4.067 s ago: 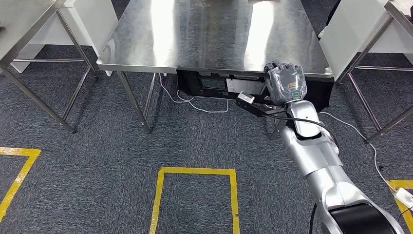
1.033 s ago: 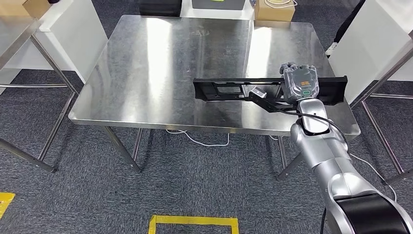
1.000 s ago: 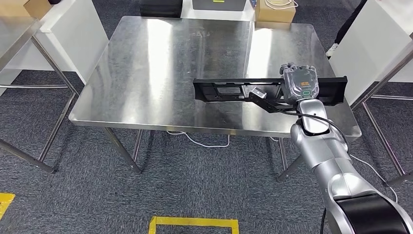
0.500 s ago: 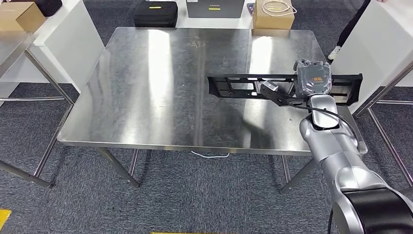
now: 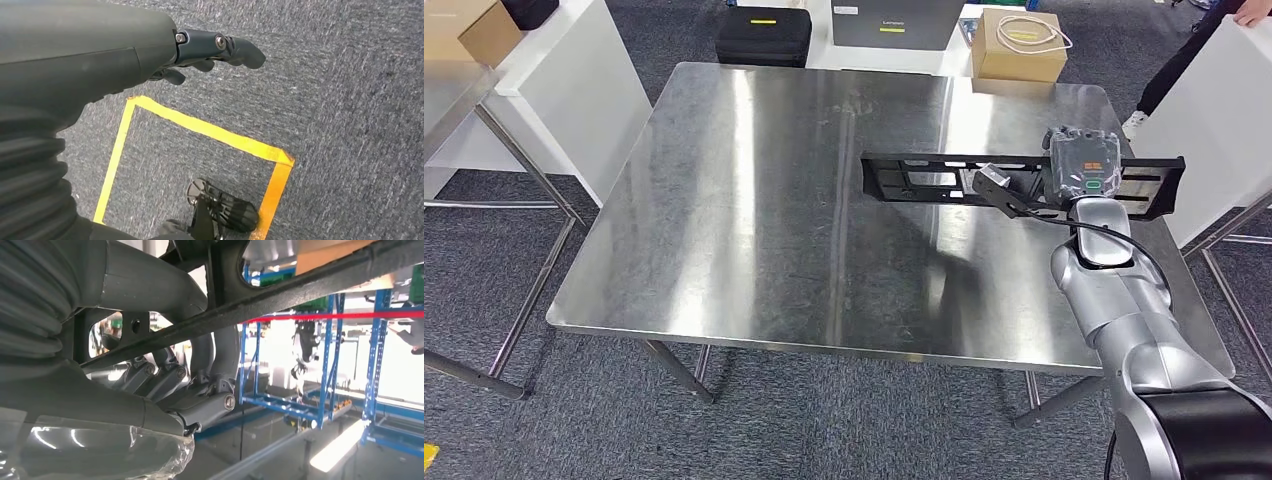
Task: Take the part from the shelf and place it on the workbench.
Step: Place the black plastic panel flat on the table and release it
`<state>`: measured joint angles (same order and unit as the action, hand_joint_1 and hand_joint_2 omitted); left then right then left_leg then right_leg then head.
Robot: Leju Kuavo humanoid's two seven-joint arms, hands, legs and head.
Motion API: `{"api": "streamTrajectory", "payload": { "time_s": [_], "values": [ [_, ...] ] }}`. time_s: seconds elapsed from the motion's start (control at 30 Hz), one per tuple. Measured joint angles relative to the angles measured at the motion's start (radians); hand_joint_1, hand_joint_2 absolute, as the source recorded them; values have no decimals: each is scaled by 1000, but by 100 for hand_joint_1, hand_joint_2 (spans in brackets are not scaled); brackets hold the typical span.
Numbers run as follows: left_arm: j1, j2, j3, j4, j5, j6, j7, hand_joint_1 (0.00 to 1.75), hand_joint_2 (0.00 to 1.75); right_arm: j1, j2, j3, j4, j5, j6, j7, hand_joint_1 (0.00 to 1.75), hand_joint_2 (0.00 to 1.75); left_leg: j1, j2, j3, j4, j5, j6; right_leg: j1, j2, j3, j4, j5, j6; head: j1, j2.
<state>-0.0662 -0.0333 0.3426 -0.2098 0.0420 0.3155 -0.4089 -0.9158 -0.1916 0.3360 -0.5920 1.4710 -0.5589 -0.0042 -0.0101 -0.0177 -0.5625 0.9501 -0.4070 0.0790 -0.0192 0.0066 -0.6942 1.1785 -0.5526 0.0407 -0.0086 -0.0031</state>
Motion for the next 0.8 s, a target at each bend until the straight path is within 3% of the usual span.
{"api": "streamTrajectory", "payload": {
  "time_s": [0.03,0.07,0.1,0.13,0.17,0.2,0.27,0.33,0.4,0.43,0.47,0.5,0.57,0.63,0.67,0.7,0.8],
  "values": [
    [1,-1,0,0,0,0,-2,0,175,2,-1,0,2,0,0,0,175,175,-2,-2,15,0,-12,-2,0,-1,10,-66,38,12,0,0],
    [2,-2,0,0,1,1,-7,0,175,3,-2,-1,5,0,0,0,175,175,-4,-3,27,0,-23,-5,1,-5,26,-138,97,24,1,0],
    [2,-3,1,0,3,2,-15,0,175,4,-3,-2,8,0,0,0,175,175,-6,-5,37,1,-34,-10,3,-8,41,-199,149,24,1,0],
    [1,-3,2,0,5,3,-26,0,175,4,-4,-2,10,0,0,0,175,175,-8,-6,42,0,-43,-15,6,-10,53,-235,189,17,2,0],
    [0,-3,5,0,9,5,-38,0,175,5,-4,-3,11,2,0,-1,175,175,-9,-6,45,3,-49,-20,8,-11,59,-249,210,5,3,0],
    [-1,-3,8,0,12,8,-51,0,175,5,-4,-6,12,3,0,-2,175,175,-10,-6,45,9,-53,-24,8,-10,64,-251,207,-11,3,0],
    [-5,-2,16,-1,14,23,-78,0,175,5,-3,-11,12,9,-1,-4,175,175,-7,-1,18,59,-47,-34,0,-9,75,-250,202,-25,2,0],
    [-7,-2,23,-1,11,64,-118,0,175,9,-3,-17,12,14,-1,-9,175,175,2,7,-49,171,-52,-49,-4,-7,94,-251,192,-38,1,0],
    [-7,-5,33,-1,7,132,-174,0,175,20,0,-22,13,20,-1,-17,175,175,12,13,-123,281,-109,-63,-2,-6,111,-250,177,-48,0,0],
    [-6,-7,39,-1,7,164,-202,0,175,25,1,-24,14,23,-1,-20,175,175,15,14,-151,306,-139,-67,-2,-4,120,-250,168,-50,0,0],
    [-6,-8,45,-1,7,188,-224,0,175,29,3,-27,14,25,-1,-24,175,175,18,14,-166,303,-150,-69,-1,-2,128,-248,160,-49,0,0],
    [-6,-9,52,-1,8,203,-238,0,175,30,5,-29,14,28,0,-27,175,175,19,14,-165,268,-130,-68,-1,1,137,-247,152,-48,-1,0],
    [-6,-9,62,-1,9,216,-249,0,175,29,9,-31,15,31,0,-31,175,175,19,14,-129,136,-22,-57,-1,5,154,-245,138,-44,0,0],
    [-8,-10,70,-1,12,215,-251,0,175,24,12,-32,15,32,0,-32,87,87,14,14,-95,38,47,-43,4,8,162,-245,126,-37,1,0],
    [-9,-11,74,-2,18,212,-252,0,175,21,12,-33,16,33,0,-33,44,44,11,14,-88,21,57,-39,7,9,162,-243,122,-33,2,0],
    [-9,-13,79,-2,24,206,-250,0,131,18,13,-34,16,34,0,-35,0,0,9,14,-86,21,55,-41,12,9,161,-241,119,-32,3,0],
    [-11,-16,97,-2,35,185,-222,0,0,8,13,-36,21,37,1,-42,0,0,1,11,-85,21,66,-47,17,8,158,-235,113,-31,5,0]
  ]
}}
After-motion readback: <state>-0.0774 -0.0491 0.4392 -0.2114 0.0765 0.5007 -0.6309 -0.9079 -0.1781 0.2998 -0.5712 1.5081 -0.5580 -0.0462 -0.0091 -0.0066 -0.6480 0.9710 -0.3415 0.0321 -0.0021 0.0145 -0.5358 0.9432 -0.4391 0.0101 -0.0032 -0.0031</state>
